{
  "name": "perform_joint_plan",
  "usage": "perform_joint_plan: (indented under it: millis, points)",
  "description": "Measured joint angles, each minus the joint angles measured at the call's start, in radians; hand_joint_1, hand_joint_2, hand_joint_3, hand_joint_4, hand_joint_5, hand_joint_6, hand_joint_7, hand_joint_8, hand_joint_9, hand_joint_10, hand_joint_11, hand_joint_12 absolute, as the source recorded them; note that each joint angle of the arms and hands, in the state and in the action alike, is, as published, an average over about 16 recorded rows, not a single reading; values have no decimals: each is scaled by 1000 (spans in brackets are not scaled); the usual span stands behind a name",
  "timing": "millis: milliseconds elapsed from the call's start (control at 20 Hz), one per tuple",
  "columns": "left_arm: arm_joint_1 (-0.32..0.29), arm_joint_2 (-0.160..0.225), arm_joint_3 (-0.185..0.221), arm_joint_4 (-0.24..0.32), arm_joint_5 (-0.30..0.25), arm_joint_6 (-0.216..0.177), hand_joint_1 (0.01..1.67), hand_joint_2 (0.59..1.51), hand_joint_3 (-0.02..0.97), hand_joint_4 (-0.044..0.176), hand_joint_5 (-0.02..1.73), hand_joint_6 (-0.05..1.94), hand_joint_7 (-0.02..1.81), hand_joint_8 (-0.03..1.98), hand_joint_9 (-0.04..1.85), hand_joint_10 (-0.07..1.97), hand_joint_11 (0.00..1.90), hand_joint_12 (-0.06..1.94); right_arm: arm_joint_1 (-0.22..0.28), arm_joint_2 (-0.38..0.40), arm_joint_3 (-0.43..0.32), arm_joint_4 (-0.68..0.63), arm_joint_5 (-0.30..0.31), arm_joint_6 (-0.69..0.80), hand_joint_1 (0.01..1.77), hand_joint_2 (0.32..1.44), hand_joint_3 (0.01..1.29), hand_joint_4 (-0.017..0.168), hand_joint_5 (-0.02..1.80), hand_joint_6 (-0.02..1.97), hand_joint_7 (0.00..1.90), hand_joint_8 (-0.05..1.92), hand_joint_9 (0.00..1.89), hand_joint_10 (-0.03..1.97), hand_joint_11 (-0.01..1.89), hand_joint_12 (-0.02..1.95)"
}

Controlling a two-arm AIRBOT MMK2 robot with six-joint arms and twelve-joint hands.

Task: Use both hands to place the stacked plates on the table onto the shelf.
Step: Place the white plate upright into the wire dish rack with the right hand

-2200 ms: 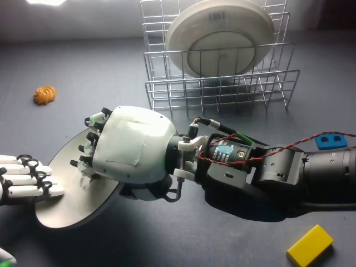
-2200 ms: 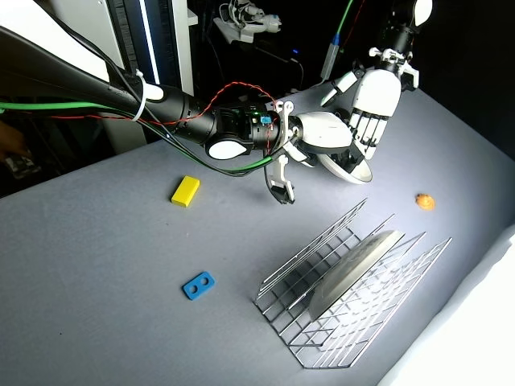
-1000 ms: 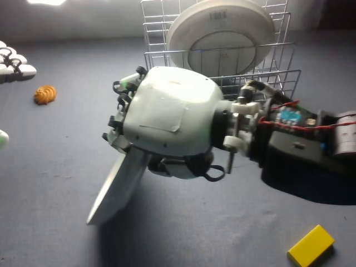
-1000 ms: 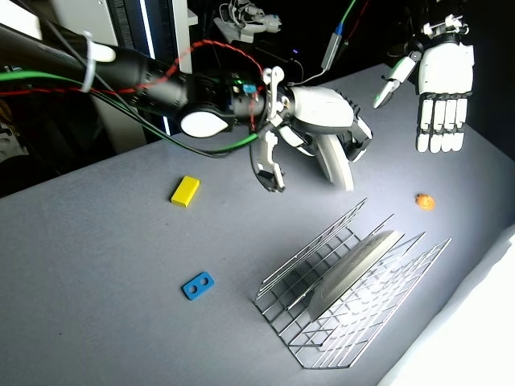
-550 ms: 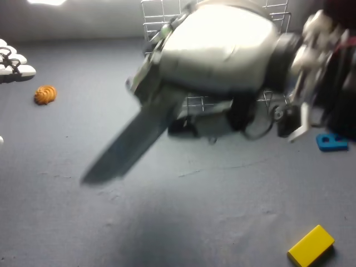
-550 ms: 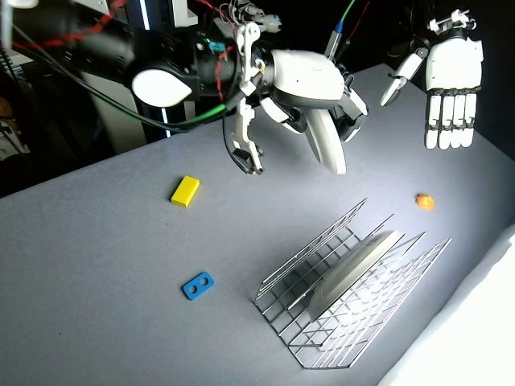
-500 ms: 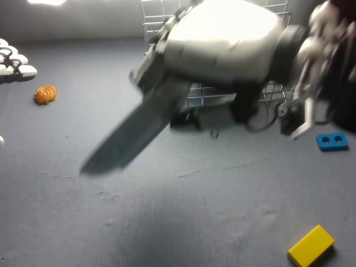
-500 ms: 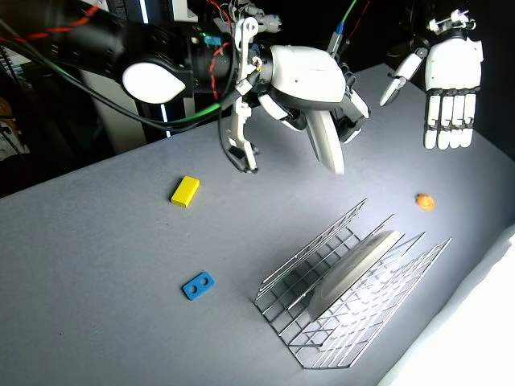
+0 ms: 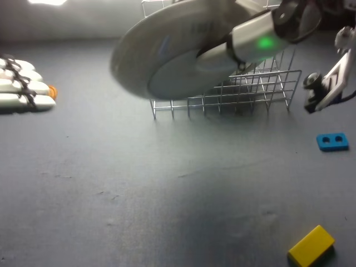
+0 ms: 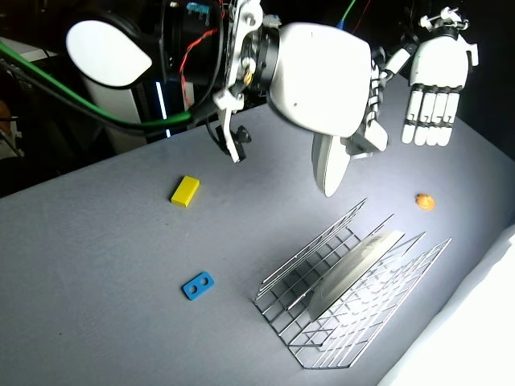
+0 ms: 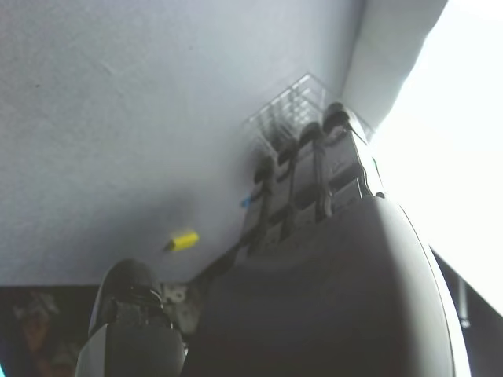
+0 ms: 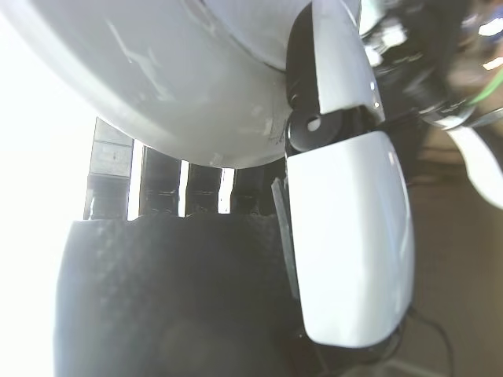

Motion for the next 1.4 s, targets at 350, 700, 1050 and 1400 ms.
perform_joint_plan:
  millis: [350,700,1050,1400]
  points:
    - [-62,28,-56,82,-235,8,22,1102,13,7,19,7,20,-5,20,-52,14,11,11,6,74,-1,-30,93,1205,1018,12,24,920,1017,952,1032,947,546,569,1278]
    - [-210,65,-127,188,-380,15,22,1101,13,6,19,8,19,-6,20,-52,14,11,3,0,120,1,-26,97,1211,1040,12,24,911,1021,949,1042,932,575,569,1280]
    - [-337,88,-167,293,-456,14,22,1099,12,6,19,8,18,-5,20,-51,14,11,-24,-14,162,28,-16,73,1215,1057,12,24,908,1022,952,1029,923,580,560,1293]
    - [-368,96,-179,350,-517,11,21,1098,13,6,19,8,19,-4,20,-51,14,11,-64,-31,203,60,2,44,1214,1059,13,24,903,1025,957,1011,917,580,557,1309]
